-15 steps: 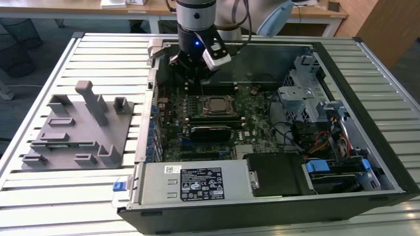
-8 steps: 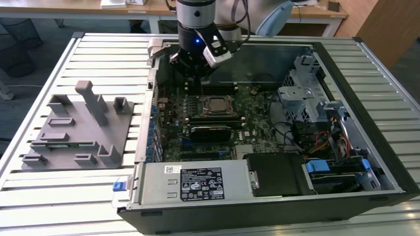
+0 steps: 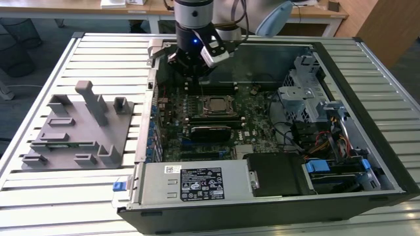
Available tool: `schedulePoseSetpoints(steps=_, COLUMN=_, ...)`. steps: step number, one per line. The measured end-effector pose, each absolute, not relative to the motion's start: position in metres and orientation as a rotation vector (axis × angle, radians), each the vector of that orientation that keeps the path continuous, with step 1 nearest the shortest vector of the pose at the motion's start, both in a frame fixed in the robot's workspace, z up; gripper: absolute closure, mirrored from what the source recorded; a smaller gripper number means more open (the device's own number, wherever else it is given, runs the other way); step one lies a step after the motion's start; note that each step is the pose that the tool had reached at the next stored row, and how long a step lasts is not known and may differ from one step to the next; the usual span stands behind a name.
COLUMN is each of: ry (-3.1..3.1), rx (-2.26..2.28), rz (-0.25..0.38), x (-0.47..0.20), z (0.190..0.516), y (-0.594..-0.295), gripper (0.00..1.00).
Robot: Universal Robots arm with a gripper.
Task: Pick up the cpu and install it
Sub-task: 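Install the first cpu locking lever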
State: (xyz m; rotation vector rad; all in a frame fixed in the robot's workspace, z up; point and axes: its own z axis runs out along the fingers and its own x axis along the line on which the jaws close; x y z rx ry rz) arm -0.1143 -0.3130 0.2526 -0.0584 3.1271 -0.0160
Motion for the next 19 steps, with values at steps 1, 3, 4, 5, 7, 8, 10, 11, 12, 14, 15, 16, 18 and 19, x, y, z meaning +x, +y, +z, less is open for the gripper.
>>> schedulePoseSetpoints(steps=1, ry=3.127, rx=-0.058, rz=-0.016, x=-0.1147, z=0.2526, y=-0.3129, gripper=0.89)
schedulePoseSetpoints(steps=3, ry=3.127, rx=-0.058, rz=-0.016, x=-0.1150, z=0.2527, y=-0.3128, gripper=0.89)
schedulePoseSetpoints(steps=4, ry=3.127, rx=-0.059, rz=-0.016, x=-0.1150, z=0.2526, y=-0.3128, gripper=0.89)
schedulePoseSetpoints(steps=5, ry=3.127, rx=-0.058, rz=-0.016, x=-0.1151, z=0.2526, y=-0.3128, gripper=0.89)
schedulePoseSetpoints(steps=7, ry=3.127, rx=-0.058, rz=-0.016, x=-0.1152, z=0.2526, y=-0.3125, gripper=0.89)
schedulePoseSetpoints(steps=8, ry=3.127, rx=-0.058, rz=-0.016, x=-0.1152, z=0.2526, y=-0.3123, gripper=0.89)
schedulePoseSetpoints(steps=10, ry=3.127, rx=-0.059, rz=-0.016, x=-0.1152, z=0.2526, y=-0.3115, gripper=0.89)
schedulePoseSetpoints(steps=11, ry=3.127, rx=-0.060, rz=-0.016, x=-0.1152, z=0.2526, y=-0.3110, gripper=0.89)
schedulePoseSetpoints(steps=12, ry=3.127, rx=-0.060, rz=-0.016, x=-0.1151, z=0.2526, y=-0.3104, gripper=0.89)
schedulePoseSetpoints(steps=14, ry=3.127, rx=-0.061, rz=-0.016, x=-0.1148, z=0.2526, y=-0.3097, gripper=0.89)
schedulePoseSetpoints(steps=15, ry=3.127, rx=-0.061, rz=-0.016, x=-0.1138, z=0.2526, y=-0.3095, gripper=0.89)
schedulePoseSetpoints(steps=16, ry=3.127, rx=-0.061, rz=-0.016, x=-0.1124, z=0.2526, y=-0.3094, gripper=0.89)
schedulePoseSetpoints(steps=18, ry=3.127, rx=-0.061, rz=-0.016, x=-0.1094, z=0.2525, y=-0.3093, gripper=0.89)
schedulePoseSetpoints(steps=19, ry=3.127, rx=-0.061, rz=-0.016, x=-0.1076, z=0.2525, y=-0.3092, gripper=0.89)
